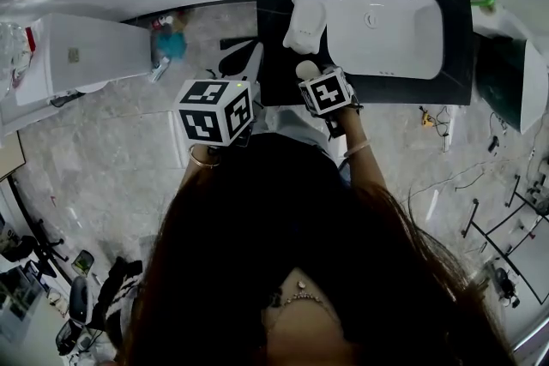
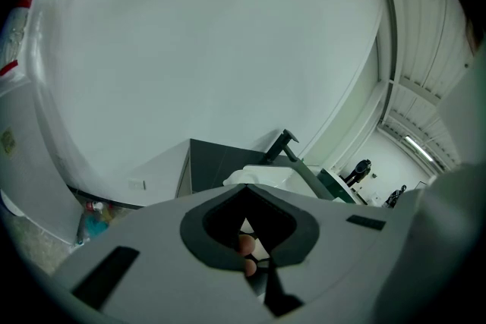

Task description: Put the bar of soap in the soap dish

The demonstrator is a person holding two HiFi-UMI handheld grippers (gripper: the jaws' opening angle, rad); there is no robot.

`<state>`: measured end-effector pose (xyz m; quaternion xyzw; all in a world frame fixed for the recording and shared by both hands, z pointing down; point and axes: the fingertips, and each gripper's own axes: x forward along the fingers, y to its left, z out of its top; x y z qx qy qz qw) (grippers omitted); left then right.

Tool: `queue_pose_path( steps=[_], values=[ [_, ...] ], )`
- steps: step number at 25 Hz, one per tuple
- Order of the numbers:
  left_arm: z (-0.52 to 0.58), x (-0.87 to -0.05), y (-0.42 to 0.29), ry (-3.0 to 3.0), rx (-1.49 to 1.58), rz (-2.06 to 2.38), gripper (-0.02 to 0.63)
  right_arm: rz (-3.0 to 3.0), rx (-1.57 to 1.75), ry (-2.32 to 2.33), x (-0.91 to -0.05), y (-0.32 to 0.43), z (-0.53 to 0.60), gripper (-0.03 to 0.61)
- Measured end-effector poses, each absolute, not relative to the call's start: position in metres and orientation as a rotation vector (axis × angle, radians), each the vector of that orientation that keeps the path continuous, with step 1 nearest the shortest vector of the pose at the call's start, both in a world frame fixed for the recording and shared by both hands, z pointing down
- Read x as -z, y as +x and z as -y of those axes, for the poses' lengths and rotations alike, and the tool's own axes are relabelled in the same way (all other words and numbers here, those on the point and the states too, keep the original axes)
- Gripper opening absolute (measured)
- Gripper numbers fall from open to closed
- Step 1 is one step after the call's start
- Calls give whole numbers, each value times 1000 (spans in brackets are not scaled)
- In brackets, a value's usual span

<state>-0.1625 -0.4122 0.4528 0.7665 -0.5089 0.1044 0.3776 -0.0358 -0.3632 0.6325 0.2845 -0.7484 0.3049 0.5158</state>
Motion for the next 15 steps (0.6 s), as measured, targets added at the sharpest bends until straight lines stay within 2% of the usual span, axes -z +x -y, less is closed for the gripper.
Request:
queue_pose_path(
  steps=[7, 15],
  values=[
    [414, -457, -159, 1957, -270, 1270, -3, 1894, -974, 834, -611, -28, 368, 293],
    [416, -456, -154, 1981, -286, 1246, -3, 2102, -1014, 1043, -540, -27, 418, 291]
  ],
)
